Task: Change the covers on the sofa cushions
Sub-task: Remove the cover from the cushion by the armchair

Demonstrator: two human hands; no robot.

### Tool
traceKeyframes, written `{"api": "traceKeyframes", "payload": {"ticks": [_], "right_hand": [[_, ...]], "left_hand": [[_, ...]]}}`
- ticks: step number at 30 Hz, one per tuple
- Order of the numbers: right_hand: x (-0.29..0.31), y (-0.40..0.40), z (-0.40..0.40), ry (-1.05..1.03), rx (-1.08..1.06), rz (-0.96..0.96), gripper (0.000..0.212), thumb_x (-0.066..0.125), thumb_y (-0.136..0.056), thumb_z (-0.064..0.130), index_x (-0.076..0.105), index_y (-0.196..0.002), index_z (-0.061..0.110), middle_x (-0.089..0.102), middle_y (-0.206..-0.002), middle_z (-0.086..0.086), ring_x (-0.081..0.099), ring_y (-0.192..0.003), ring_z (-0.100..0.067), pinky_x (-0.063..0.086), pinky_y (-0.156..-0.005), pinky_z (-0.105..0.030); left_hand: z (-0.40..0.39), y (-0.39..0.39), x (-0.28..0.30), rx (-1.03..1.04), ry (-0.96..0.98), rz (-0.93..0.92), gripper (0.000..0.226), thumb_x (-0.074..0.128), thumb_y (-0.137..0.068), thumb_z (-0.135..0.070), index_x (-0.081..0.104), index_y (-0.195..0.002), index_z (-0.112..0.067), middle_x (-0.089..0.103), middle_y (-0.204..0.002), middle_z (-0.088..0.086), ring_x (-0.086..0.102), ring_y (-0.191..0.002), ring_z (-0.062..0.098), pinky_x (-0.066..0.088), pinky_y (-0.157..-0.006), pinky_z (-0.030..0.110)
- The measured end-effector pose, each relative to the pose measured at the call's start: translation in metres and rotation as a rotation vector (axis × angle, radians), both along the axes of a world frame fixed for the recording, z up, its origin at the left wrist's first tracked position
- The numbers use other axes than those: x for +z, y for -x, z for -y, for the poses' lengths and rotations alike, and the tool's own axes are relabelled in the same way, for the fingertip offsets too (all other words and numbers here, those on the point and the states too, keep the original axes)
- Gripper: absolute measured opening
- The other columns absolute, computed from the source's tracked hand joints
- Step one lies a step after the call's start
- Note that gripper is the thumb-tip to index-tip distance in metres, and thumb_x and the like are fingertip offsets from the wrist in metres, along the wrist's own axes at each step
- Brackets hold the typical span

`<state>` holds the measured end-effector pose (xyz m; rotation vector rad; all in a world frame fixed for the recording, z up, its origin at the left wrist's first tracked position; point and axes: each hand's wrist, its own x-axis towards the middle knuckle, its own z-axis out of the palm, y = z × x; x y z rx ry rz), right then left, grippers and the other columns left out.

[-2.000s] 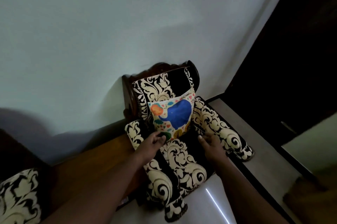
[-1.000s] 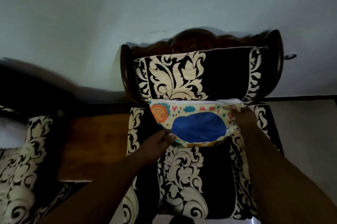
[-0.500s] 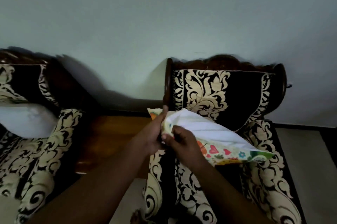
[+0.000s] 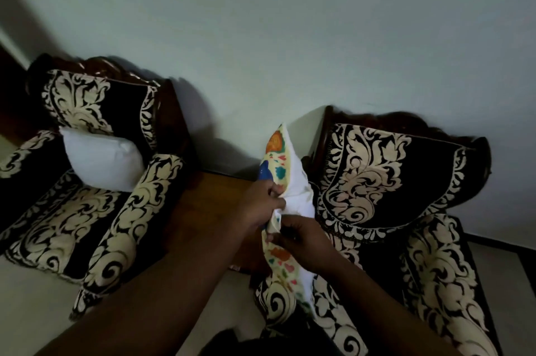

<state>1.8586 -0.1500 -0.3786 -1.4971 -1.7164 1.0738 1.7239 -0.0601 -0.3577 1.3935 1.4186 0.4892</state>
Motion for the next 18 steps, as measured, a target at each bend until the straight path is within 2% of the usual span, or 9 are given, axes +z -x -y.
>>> {"api": "traceKeyframes", "payload": {"ticks": [2, 3, 5, 7, 8, 9, 11, 14, 18], "right_hand": [[-0.022, -0.001, 0.009, 0.061, 0.059, 0.029, 0.037, 0.069, -0.088, 0.047, 0.067, -0.080, 0.011, 0.068, -0.075, -0.002, 0.061, -0.070, -0.008, 0.053, -0.068, -0.041], [-0.034, -0.003, 0.012, 0.083, 0.093, 0.048, 0.038, 0.066, -0.088, 0.050, 0.068, -0.082, 0.013, 0.068, -0.076, -0.003, 0.063, -0.071, -0.010, 0.053, -0.069, -0.043], [-0.049, -0.011, 0.015, 0.117, 0.116, 0.095, 0.021, 0.068, -0.091, 0.042, 0.066, -0.074, 0.030, 0.062, -0.066, 0.010, 0.056, -0.063, -0.002, 0.048, -0.064, -0.033], [-0.054, -0.014, 0.019, 0.095, 0.167, 0.130, 0.027, 0.071, -0.093, 0.030, 0.064, -0.071, 0.044, 0.060, -0.066, 0.025, 0.055, -0.061, 0.003, 0.040, -0.060, -0.020], [-0.060, -0.017, 0.024, 0.108, 0.195, 0.125, 0.019, 0.071, -0.094, 0.029, 0.069, -0.077, 0.040, 0.063, -0.073, 0.027, 0.058, -0.066, 0.004, 0.042, -0.061, -0.018], [-0.063, -0.018, 0.026, 0.104, 0.225, 0.115, 0.010, 0.069, -0.094, 0.032, 0.074, -0.085, 0.030, 0.068, -0.082, 0.022, 0.062, -0.073, 0.001, 0.048, -0.066, -0.020], [-0.071, -0.021, 0.030, 0.102, 0.209, 0.047, 0.026, 0.066, -0.095, 0.035, 0.071, -0.089, 0.010, 0.070, -0.088, -0.001, 0.067, -0.081, -0.013, 0.054, -0.073, -0.035], [-0.076, -0.026, 0.028, 0.099, 0.092, -0.103, 0.030, 0.064, -0.099, 0.029, 0.066, -0.090, 0.001, 0.064, -0.089, -0.017, 0.065, -0.087, -0.031, 0.053, -0.076, -0.047], [-0.055, -0.032, 0.011, 0.065, 0.003, -0.227, 0.040, 0.056, -0.101, 0.038, 0.060, -0.092, 0.000, 0.059, -0.090, -0.019, 0.059, -0.087, -0.037, 0.049, -0.075, -0.053]], "left_hand": [[0.009, 0.008, -0.023, -0.060, -0.011, -0.116, 0.019, 0.075, -0.076, -0.009, 0.067, -0.086, -0.022, 0.070, -0.102, 0.003, 0.063, -0.092, 0.016, 0.047, -0.072, 0.025], [0.014, 0.010, -0.035, -0.078, -0.006, -0.148, 0.015, 0.073, -0.078, -0.008, 0.069, -0.086, -0.021, 0.070, -0.101, 0.002, 0.064, -0.095, 0.017, 0.049, -0.077, 0.026], [0.026, 0.011, -0.057, -0.116, 0.021, -0.197, 0.014, 0.067, -0.086, -0.006, 0.075, -0.088, -0.017, 0.072, -0.103, 0.002, 0.065, -0.100, 0.016, 0.049, -0.083, 0.025], [0.039, 0.012, -0.076, -0.131, 0.069, -0.205, 0.016, 0.064, -0.091, -0.005, 0.076, -0.095, -0.015, 0.071, -0.109, 0.001, 0.064, -0.104, 0.017, 0.049, -0.087, 0.027], [0.045, 0.010, -0.084, -0.126, 0.104, -0.182, 0.016, 0.065, -0.091, -0.004, 0.073, -0.097, -0.017, 0.069, -0.111, 0.000, 0.064, -0.107, 0.018, 0.051, -0.090, 0.032], [0.049, 0.008, -0.089, -0.110, 0.133, -0.154, 0.018, 0.067, -0.089, -0.002, 0.068, -0.095, -0.019, 0.067, -0.109, -0.001, 0.063, -0.108, 0.020, 0.052, -0.092, 0.037], [0.053, 0.001, -0.095, -0.070, 0.154, -0.140, 0.024, 0.070, -0.085, 0.002, 0.060, -0.088, -0.019, 0.064, -0.101, 0.003, 0.061, -0.101, 0.022, 0.052, -0.087, 0.042], [0.040, -0.012, -0.087, -0.014, 0.113, -0.184, 0.019, 0.067, -0.080, 0.003, 0.057, -0.082, -0.014, 0.063, -0.090, 0.011, 0.057, -0.085, 0.021, 0.043, -0.071, 0.029], [0.010, -0.033, -0.061, 0.076, 0.126, -0.147, 0.025, 0.069, -0.080, 0.004, 0.059, -0.081, -0.018, 0.060, -0.079, -0.003, 0.058, -0.078, 0.015, 0.041, -0.060, 0.023]]}}
